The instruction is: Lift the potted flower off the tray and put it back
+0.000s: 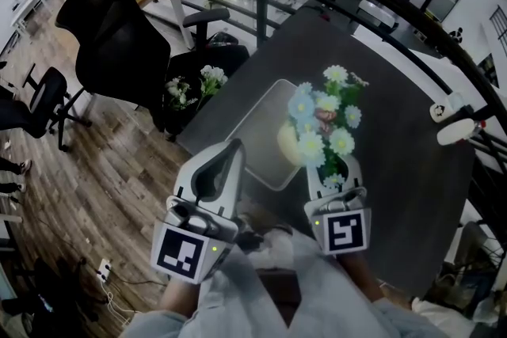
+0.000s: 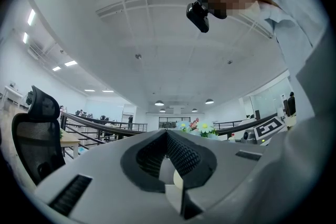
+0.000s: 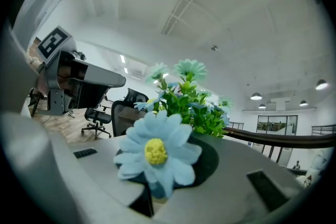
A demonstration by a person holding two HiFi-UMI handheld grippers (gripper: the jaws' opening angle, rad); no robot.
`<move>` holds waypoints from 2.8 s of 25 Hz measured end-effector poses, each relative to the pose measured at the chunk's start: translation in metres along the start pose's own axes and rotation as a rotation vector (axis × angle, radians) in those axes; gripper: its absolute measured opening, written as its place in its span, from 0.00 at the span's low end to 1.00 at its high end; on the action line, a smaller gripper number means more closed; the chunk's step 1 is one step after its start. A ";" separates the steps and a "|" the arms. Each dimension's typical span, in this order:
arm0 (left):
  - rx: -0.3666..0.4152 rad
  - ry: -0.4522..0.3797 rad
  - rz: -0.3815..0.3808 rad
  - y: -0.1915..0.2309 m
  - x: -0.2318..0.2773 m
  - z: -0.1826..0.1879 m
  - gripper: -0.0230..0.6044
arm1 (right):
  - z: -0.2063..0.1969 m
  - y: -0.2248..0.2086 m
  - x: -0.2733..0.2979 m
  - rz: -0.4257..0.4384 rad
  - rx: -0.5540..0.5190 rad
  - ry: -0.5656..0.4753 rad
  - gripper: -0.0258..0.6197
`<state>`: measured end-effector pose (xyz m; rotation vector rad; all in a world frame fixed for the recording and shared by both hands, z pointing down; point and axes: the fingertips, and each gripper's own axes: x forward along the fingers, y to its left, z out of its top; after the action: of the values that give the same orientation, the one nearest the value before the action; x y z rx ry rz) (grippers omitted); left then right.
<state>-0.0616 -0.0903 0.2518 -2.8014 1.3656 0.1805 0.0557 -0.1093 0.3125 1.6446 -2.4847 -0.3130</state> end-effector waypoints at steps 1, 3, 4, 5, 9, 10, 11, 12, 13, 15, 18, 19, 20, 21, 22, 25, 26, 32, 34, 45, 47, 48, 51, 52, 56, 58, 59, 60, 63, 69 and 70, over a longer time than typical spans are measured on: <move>-0.003 -0.001 0.002 0.000 0.000 0.000 0.04 | 0.000 0.000 0.000 0.000 -0.002 0.001 0.12; -0.005 -0.004 0.005 0.000 0.000 0.000 0.04 | -0.001 -0.001 -0.001 0.002 -0.006 0.005 0.12; -0.004 -0.004 0.004 0.000 0.000 0.001 0.04 | 0.000 -0.001 -0.002 0.003 -0.007 0.007 0.12; -0.001 -0.004 0.003 -0.001 0.000 0.002 0.04 | 0.000 -0.001 -0.002 0.002 -0.007 0.008 0.12; 0.006 0.005 -0.002 -0.002 0.000 0.002 0.04 | 0.001 0.000 -0.002 0.004 -0.013 0.007 0.12; 0.003 0.005 0.001 -0.002 -0.001 0.002 0.04 | 0.001 0.000 -0.002 0.004 -0.011 0.007 0.12; -0.002 0.003 0.005 -0.001 -0.001 0.002 0.04 | 0.001 0.000 -0.002 0.003 -0.008 0.007 0.12; -0.008 0.000 0.009 0.000 -0.001 0.002 0.04 | 0.001 0.000 -0.002 0.002 -0.005 0.006 0.12; -0.014 -0.004 0.013 0.000 -0.001 0.002 0.04 | 0.001 0.000 -0.002 0.003 -0.006 0.004 0.12; -0.018 -0.008 0.017 0.001 -0.002 0.003 0.04 | 0.000 0.000 -0.003 0.005 -0.009 0.008 0.12; -0.016 -0.014 0.019 -0.002 -0.002 0.006 0.04 | -0.001 -0.001 -0.006 0.007 -0.006 0.020 0.12; -0.015 -0.016 0.020 -0.002 -0.002 0.007 0.04 | -0.001 -0.001 -0.007 0.008 -0.007 0.020 0.12; -0.015 -0.017 0.022 -0.003 -0.002 0.007 0.04 | -0.002 -0.001 -0.007 0.010 -0.008 0.022 0.12; -0.015 -0.014 0.025 -0.003 -0.003 0.007 0.04 | -0.003 -0.001 -0.008 0.012 -0.011 0.026 0.12; -0.016 -0.009 0.029 -0.004 -0.003 0.006 0.04 | -0.005 -0.001 -0.008 0.014 -0.012 0.031 0.12; -0.018 -0.001 0.040 -0.004 -0.005 0.004 0.04 | -0.009 0.000 -0.008 0.021 -0.011 0.037 0.12; -0.018 0.001 0.043 -0.003 -0.005 0.003 0.04 | -0.010 0.000 -0.007 0.023 -0.008 0.038 0.12; -0.022 0.016 0.069 -0.002 -0.010 0.000 0.04 | -0.019 0.003 -0.004 0.045 -0.008 0.047 0.12; -0.022 0.021 0.081 -0.001 -0.011 -0.002 0.04 | -0.023 0.004 -0.002 0.053 -0.023 0.046 0.12; -0.009 0.060 0.157 0.007 -0.022 -0.009 0.04 | -0.056 0.013 0.013 0.112 -0.007 0.088 0.12; -0.008 0.065 0.173 0.010 -0.024 -0.010 0.04 | -0.065 0.015 0.017 0.124 -0.003 0.102 0.12; -0.007 0.068 0.180 0.011 -0.025 -0.011 0.04 | -0.069 0.017 0.019 0.131 0.001 0.108 0.12; -0.005 0.079 0.202 0.013 -0.029 -0.013 0.03 | -0.079 0.023 0.022 0.155 0.003 0.109 0.12; -0.004 0.083 0.209 0.013 -0.030 -0.013 0.04 | -0.081 0.024 0.022 0.164 -0.004 0.107 0.12; 0.001 0.092 0.230 0.014 -0.034 -0.014 0.04 | -0.096 0.030 0.026 0.194 -0.003 0.129 0.12; 0.005 0.094 0.240 0.016 -0.035 -0.015 0.04 | -0.103 0.034 0.030 0.206 -0.001 0.139 0.12; 0.006 0.097 0.245 0.017 -0.036 -0.016 0.04 | -0.107 0.036 0.032 0.212 -0.003 0.141 0.12; 0.006 0.100 0.250 0.018 -0.038 -0.016 0.04 | -0.110 0.038 0.034 0.216 -0.002 0.144 0.12; 0.005 0.112 0.270 0.023 -0.043 -0.018 0.04 | -0.118 0.045 0.040 0.227 0.008 0.158 0.12; 0.005 0.126 0.300 0.030 -0.048 -0.023 0.04 | -0.139 0.054 0.051 0.258 -0.005 0.190 0.12; 0.004 0.127 0.302 0.031 -0.048 -0.024 0.04 | -0.142 0.056 0.053 0.260 -0.002 0.195 0.12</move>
<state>-0.1132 -0.0738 0.2824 -2.6280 1.8109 0.0035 0.0187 -0.1506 0.4645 1.2627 -2.5056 -0.1172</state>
